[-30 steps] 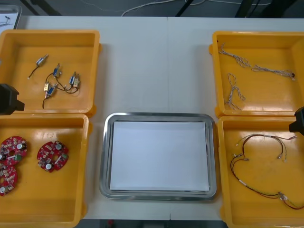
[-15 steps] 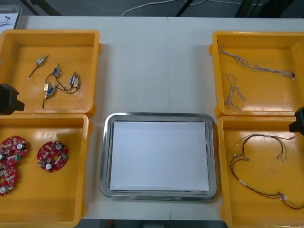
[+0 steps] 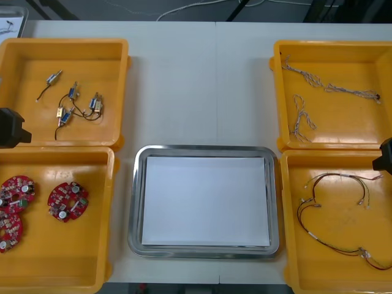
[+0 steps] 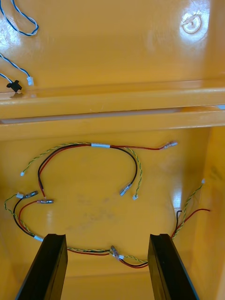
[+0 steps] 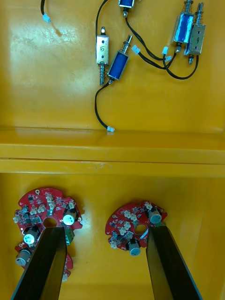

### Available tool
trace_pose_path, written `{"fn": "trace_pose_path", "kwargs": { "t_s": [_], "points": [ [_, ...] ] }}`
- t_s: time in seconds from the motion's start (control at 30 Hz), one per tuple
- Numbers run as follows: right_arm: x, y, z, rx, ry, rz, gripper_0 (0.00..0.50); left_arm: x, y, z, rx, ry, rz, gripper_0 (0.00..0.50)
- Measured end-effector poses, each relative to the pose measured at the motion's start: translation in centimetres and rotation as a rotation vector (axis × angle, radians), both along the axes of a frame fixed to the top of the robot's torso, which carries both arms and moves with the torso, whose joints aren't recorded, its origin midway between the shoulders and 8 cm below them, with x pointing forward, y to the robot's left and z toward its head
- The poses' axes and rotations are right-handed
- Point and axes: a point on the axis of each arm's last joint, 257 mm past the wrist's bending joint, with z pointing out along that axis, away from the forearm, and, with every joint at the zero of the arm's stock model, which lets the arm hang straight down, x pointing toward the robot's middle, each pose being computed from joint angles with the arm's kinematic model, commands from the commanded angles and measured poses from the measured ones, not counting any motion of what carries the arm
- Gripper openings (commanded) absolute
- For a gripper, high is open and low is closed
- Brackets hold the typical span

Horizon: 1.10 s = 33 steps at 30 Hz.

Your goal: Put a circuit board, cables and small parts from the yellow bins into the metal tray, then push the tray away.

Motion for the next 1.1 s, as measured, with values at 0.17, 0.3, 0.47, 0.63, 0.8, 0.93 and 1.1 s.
{"fn": "trace_pose_path", "kwargs": {
  "t_s": [0.17,0.3,0.47,0.63,0.8,0.93,1.1],
  "points": [
    [0.0,0.0,0.0,0.0,0.0,0.0,0.5,0.0,0.0,0.0,0.0,0.0,0.0,0.5],
    [0.0,0.0,0.0,0.0,0.0,0.0,0.5,0.0,0.0,0.0,0.0,0.0,0.0,0.5],
    [0.0,0.0,0.0,0.0,0.0,0.0,0.5,0.0,0.0,0.0,0.0,0.0,0.0,0.5],
    [0.0,0.0,0.0,0.0,0.0,0.0,0.5,0.0,0.0,0.0,0.0,0.0,0.0,0.5],
    [0.0,0.0,0.0,0.0,0.0,0.0,0.5,0.0,0.0,0.0,0.0,0.0,0.0,0.5],
    [0.0,0.0,0.0,0.0,0.0,0.0,0.5,0.0,0.0,0.0,0.0,0.0,0.0,0.5],
    [0.0,0.0,0.0,0.0,0.0,0.0,0.5,0.0,0.0,0.0,0.0,0.0,0.0,0.5]
  ]
}}
